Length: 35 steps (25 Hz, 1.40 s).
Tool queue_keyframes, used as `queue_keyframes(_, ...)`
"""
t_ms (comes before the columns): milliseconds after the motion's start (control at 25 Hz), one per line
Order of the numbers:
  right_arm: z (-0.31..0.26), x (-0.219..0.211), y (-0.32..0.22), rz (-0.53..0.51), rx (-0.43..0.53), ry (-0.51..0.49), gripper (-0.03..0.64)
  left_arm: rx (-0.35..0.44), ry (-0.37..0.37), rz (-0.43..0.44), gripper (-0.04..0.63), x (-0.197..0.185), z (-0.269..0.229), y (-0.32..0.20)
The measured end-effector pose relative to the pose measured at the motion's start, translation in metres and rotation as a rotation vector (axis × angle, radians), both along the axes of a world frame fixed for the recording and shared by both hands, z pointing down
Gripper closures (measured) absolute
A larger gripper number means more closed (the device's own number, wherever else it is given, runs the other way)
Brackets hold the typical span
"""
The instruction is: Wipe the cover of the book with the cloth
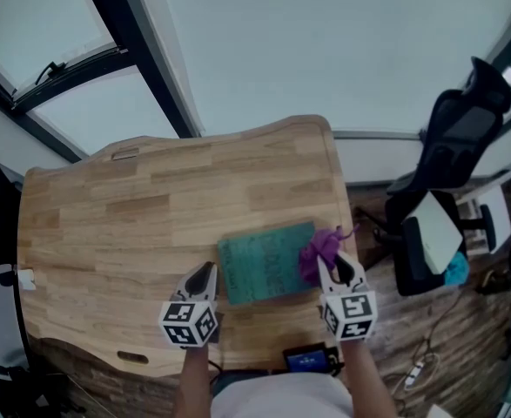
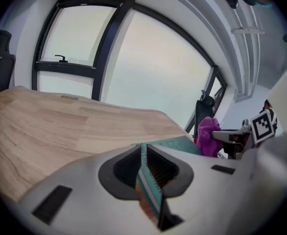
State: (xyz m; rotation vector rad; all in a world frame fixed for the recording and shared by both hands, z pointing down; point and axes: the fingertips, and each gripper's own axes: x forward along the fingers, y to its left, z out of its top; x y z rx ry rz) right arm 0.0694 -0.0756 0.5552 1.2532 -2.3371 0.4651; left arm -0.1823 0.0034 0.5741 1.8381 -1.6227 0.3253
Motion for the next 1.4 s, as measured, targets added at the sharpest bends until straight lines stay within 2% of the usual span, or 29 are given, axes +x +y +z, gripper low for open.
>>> queue_keyframes(480, 0.016, -0.011, -0.022, -0.051, -0.012, 0.063, 0.537, -0.111, 0.120, 0.034, 0.472, 0.011, 0.039, -0.009)
queue_keyframes(1000, 0.036, -0.021, -0.040, -0.103, -0.034, 0.142, 0.537, -0.145, 0.175, 0.029, 0.469, 0.012, 0.051, -0.014)
queue_keyframes(1400, 0.050, -0.028, -0.044, -0.143, -0.050, 0.160, 0.537, -0.180, 0.290, 0.042, 0.474, 0.021, 0.056, -0.013)
